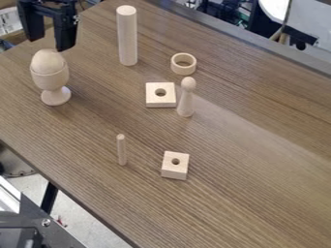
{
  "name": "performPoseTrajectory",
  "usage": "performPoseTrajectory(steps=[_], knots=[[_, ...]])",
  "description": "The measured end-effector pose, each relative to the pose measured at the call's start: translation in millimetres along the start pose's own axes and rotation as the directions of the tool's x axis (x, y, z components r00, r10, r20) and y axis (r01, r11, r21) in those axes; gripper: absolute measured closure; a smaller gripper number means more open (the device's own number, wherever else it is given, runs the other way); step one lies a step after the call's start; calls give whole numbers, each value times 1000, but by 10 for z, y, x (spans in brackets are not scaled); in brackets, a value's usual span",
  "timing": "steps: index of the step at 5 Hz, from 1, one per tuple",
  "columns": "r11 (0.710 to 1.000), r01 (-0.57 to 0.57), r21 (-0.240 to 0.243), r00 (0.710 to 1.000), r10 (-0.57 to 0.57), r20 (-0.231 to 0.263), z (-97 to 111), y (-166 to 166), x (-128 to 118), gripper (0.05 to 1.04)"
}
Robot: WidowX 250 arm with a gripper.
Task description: Remove the ball from the cup
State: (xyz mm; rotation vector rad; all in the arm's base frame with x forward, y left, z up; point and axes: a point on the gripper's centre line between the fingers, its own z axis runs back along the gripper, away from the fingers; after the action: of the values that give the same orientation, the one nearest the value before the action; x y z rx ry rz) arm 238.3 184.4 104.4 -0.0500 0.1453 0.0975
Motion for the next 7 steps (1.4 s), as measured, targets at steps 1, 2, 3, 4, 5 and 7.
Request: performPoseTrajectory(steps=[1, 2, 3, 4, 5, 7], knots=[[1000, -4, 5, 1000, 4, -3, -21, -18, -46, 83], [1000, -6, 12, 1000, 6, 2, -47, -6, -46, 83], [1000, -7, 22, 1000, 7, 0, -107, -3, -55, 83], [999, -28, 30, 1000, 28, -11, -182, 21, -105, 128], [999, -36, 34, 999, 36, -9, -237, 58, -121, 285], [997, -50, 50, 999, 50, 2, -253, 86, -103, 371]])
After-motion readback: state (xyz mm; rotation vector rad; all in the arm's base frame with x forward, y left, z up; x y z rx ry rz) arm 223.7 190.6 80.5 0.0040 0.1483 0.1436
